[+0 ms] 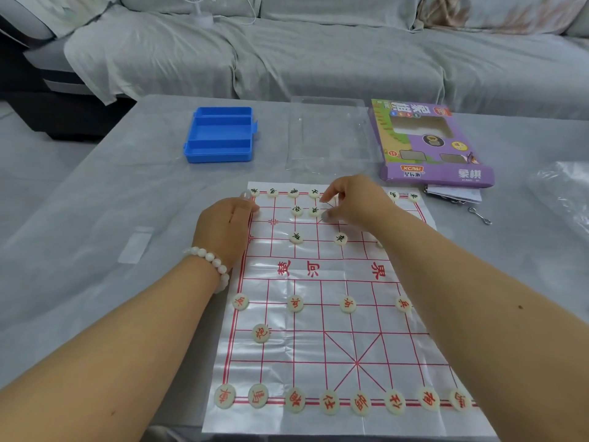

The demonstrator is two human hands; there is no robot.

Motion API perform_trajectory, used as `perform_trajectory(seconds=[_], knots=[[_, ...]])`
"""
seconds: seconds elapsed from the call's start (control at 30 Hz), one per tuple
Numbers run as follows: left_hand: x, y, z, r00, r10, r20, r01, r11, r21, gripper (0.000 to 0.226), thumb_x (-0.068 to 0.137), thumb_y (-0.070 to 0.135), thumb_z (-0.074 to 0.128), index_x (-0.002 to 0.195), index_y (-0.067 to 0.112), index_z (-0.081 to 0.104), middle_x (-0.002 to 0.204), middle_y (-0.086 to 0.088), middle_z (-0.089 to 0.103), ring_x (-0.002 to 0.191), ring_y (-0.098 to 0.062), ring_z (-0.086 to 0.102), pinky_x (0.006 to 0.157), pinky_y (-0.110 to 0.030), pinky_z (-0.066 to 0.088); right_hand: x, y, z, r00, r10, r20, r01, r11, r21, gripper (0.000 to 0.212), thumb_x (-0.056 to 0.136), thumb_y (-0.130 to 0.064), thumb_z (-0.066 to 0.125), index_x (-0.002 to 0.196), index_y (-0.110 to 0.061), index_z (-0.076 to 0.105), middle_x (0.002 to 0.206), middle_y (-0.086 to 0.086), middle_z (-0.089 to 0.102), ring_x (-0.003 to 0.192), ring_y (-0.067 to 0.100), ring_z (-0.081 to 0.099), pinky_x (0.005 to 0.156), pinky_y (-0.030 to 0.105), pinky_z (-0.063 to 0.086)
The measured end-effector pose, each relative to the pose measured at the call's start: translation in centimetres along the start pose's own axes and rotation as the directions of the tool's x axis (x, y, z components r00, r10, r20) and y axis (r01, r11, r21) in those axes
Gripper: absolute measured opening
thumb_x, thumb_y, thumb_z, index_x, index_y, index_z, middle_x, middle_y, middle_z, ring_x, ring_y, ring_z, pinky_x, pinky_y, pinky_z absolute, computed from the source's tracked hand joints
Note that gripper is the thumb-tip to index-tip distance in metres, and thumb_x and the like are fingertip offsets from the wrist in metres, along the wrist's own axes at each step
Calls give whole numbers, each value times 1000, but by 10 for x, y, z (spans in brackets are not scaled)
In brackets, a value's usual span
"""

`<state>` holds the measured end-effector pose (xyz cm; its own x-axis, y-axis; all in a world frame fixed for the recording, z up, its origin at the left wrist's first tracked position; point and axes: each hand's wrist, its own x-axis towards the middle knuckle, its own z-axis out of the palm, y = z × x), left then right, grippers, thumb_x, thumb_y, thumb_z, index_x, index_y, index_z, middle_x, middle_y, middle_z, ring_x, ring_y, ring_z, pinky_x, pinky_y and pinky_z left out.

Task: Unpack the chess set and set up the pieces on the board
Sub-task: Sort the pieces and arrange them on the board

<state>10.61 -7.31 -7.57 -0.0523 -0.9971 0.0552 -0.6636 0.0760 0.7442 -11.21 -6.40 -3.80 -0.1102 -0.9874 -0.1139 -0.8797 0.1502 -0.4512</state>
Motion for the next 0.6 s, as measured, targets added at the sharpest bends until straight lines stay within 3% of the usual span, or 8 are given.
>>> perform_trajectory(seconds=[0.23,0.4,0.5,0.6], knots=[[-2,2,0,1000,-30,-4,30,999,-39,52,99,41,23,117,15,64,126,-5,59,115,-21,52,96,-21,27,1,-7,11,1000,-17,3,17,1000,-17,27,75,-35,76,99,-27,67,69,-15,40,77,16,50,66,25,38],[-6,6,-4,998,-45,-32,42,994,-101,52,99,41,21,122,17,60,131,-3,56,118,-19,50,104,-27,30,-4,-18,10,996,-61,-62,62,998,11,22,78,-34,72,98,-25,67,65,-13,40,63,10,44,53,24,32],[-7,7,-5,995,-61,-75,46,982,-182,53,99,42,19,118,18,62,123,-1,60,104,-10,50,94,-22,31,-11,-44,18,978,-203,-42,205,977,56,23,77,-36,73,97,-27,68,68,-13,42,58,4,40,60,23,36],[-7,5,-7,992,-67,-109,40,973,-228,55,100,42,16,115,19,64,123,1,61,113,-14,52,98,-24,31,-17,-71,37,946,-324,11,324,946,-16,22,77,-37,72,97,-29,68,78,-13,45,70,7,45,73,27,44]])
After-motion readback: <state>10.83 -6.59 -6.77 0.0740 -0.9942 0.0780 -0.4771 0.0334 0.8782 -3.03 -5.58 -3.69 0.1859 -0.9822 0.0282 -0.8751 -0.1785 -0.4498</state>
